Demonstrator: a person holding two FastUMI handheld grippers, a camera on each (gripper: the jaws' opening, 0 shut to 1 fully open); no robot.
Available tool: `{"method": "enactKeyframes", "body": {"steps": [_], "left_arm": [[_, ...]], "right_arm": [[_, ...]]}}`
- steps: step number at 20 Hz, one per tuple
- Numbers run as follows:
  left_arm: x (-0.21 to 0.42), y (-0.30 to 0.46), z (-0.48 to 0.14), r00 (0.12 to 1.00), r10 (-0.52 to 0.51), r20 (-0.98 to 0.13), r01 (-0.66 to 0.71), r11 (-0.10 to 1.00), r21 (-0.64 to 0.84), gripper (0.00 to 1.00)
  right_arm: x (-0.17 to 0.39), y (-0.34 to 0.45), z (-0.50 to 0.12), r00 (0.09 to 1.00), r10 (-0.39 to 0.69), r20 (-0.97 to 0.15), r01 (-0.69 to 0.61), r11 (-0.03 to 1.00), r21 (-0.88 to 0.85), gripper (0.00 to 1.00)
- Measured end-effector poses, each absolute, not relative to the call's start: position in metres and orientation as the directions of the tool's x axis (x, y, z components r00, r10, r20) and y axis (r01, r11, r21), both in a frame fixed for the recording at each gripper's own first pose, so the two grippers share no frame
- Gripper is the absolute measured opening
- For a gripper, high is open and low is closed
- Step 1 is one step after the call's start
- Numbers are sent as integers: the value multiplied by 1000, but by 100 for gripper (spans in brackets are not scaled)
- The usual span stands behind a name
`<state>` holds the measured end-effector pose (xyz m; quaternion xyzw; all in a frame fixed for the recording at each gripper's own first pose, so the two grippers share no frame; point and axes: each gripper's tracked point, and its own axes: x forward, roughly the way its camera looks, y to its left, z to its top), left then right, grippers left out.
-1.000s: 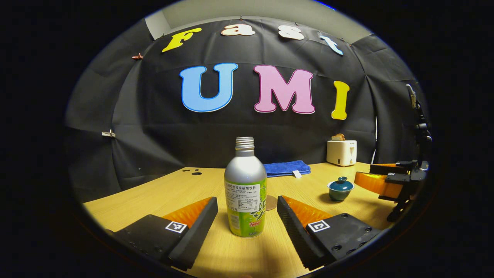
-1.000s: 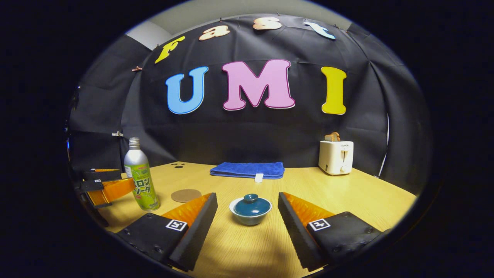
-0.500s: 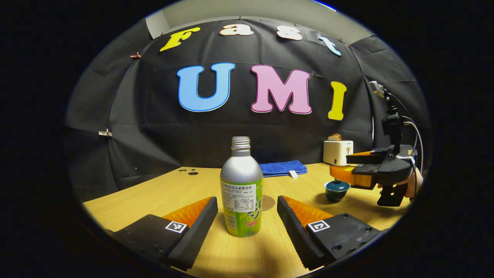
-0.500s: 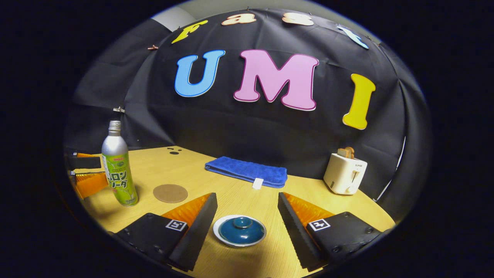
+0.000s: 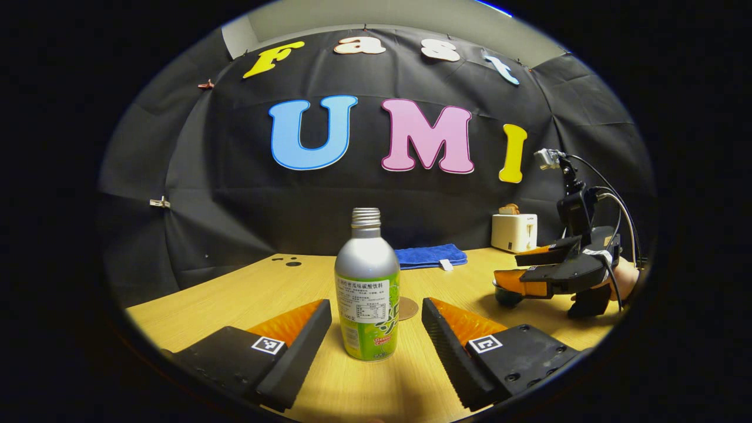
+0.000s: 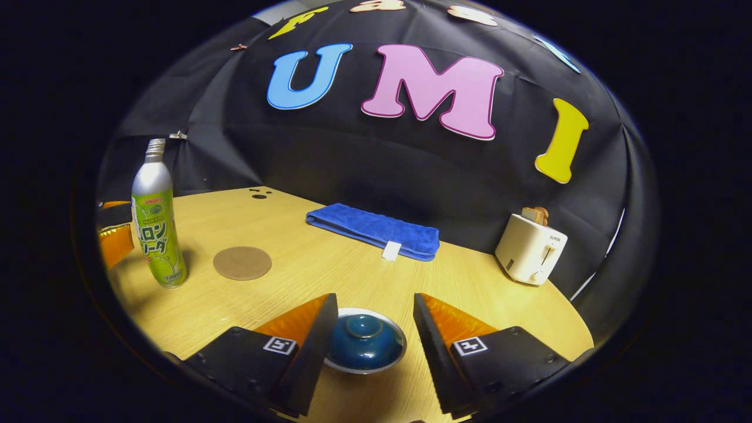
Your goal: Open the teacup lid with one hand, grasp the water bottle and pour water into the teacup with the other hand; after pouring, place the water bottle on the coaster and then close the teacup lid.
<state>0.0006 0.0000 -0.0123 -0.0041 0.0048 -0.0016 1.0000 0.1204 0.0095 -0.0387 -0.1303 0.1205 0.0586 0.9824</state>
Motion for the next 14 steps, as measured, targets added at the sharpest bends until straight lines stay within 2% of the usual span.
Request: {"method": "enactKeyframes", "body": {"steps": [1, 2, 3, 4, 5, 6, 7, 8, 9, 11, 14], "left_arm": [[1, 0, -13, 1000, -5, -9, 5, 1000, -8, 98], [0, 0, -13, 1000, -5, -10, 5, 1000, -8, 98], [1, 0, -13, 1000, -5, -9, 5, 1000, -8, 98], [0, 0, -12, 1000, -6, -9, 5, 1000, -8, 98], [1, 0, -13, 1000, -6, -9, 6, 1000, -8, 98], [1, 0, -13, 1000, -6, -9, 6, 1000, -8, 98], [1, 0, -13, 1000, -6, -9, 6, 1000, -8, 98], [1, 0, -13, 1000, -6, -9, 6, 1000, -8, 98], [1, 0, -13, 1000, -6, -9, 6, 1000, -8, 98], [1, 0, -13, 1000, -4, -9, 4, 1000, -8, 98], [2, 2, -13, 1000, 11, -9, -12, 1000, -9, 98]], "right_arm": [[120, 13, -42, 960, 91, -264, -155, 960, -233, 74], [120, 14, -41, 961, 90, -263, -153, 961, -232, 72], [120, 16, -41, 959, 99, -265, -162, 960, -228, 61], [120, 16, -41, 959, 97, -265, -159, 962, -223, 61], [120, 17, -41, 958, 101, -267, -162, 962, -219, 54], [120, 19, -40, 958, 108, -265, -168, 962, -215, 54], [121, 19, -40, 959, 107, -263, -167, 962, -216, 45], [121, 18, -40, 959, 107, -263, -166, 962, -215, 43], [121, 18, -40, 959, 109, -263, -168, 962, -216, 30], [120, 19, -40, 958, 118, -261, -177, 961, -214, 33], [118, 22, -31, 961, 139, -240, -189, 961, -203, 30]]}}
